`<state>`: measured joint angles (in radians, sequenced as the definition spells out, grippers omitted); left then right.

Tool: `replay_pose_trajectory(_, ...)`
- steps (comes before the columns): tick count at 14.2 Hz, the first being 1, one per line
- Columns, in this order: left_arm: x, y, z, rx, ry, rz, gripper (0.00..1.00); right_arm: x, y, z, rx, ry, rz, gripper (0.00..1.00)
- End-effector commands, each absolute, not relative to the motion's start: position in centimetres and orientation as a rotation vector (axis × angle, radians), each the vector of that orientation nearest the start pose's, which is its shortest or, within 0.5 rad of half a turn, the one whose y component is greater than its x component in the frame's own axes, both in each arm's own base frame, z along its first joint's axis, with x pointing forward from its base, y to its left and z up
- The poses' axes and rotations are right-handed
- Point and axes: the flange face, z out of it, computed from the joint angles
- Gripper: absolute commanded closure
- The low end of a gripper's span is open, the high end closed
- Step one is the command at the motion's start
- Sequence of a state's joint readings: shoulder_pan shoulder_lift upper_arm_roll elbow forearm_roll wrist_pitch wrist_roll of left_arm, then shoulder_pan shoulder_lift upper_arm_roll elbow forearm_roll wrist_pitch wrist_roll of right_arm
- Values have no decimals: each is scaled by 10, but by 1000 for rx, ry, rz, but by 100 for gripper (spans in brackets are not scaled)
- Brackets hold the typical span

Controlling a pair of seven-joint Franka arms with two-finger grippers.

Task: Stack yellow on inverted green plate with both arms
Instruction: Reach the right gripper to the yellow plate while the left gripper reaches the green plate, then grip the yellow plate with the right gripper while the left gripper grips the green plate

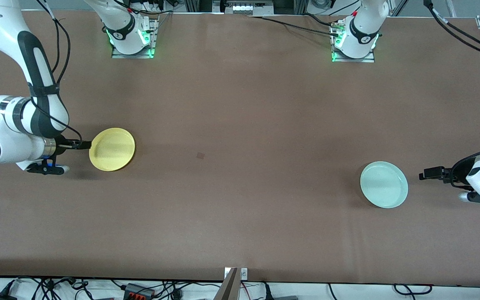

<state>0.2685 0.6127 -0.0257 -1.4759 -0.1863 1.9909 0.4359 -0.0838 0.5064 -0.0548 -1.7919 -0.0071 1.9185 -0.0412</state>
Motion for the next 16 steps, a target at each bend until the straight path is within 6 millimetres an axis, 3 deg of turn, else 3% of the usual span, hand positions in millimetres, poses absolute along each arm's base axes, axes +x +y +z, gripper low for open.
replay_pose_trajectory(1, 694, 162, 283, -3377, 282, -21, 0, 606, -84, 223, -3027, 178, 589, 0)
replay_pose_trajectory(3, 690, 170, 252, -3463, 261, -23, 0, 603, -93, 205, -3013, 207, 599, 0)
replay_pose_trajectory(4, 688, 177, 235, -3487, 335, -42, 0, 602, -94, 200, -3011, 210, 606, 0)
replay_pose_trajectory(6, 692, 181, 219, -3502, 419, -202, 0, 600, -94, 192, -3005, 212, 627, 0)
replay_pose_trajectory(8, 693, 183, 205, -3480, 482, -243, 14, 598, -97, 179, -3000, 217, 645, 2)
replay_pose_trajectory(11, 691, 185, 189, -3457, 606, -254, 44, 595, -107, 169, -2987, 181, 647, 15)
replay_pose_trajectory(13, 688, 186, 176, -3464, 609, -234, 49, 595, -109, 169, -2983, 154, 644, 25)
replay_pose_trajectory(16, 686, 190, 169, -3465, 605, -224, 67, 595, -107, 168, -2983, 148, 649, 39)
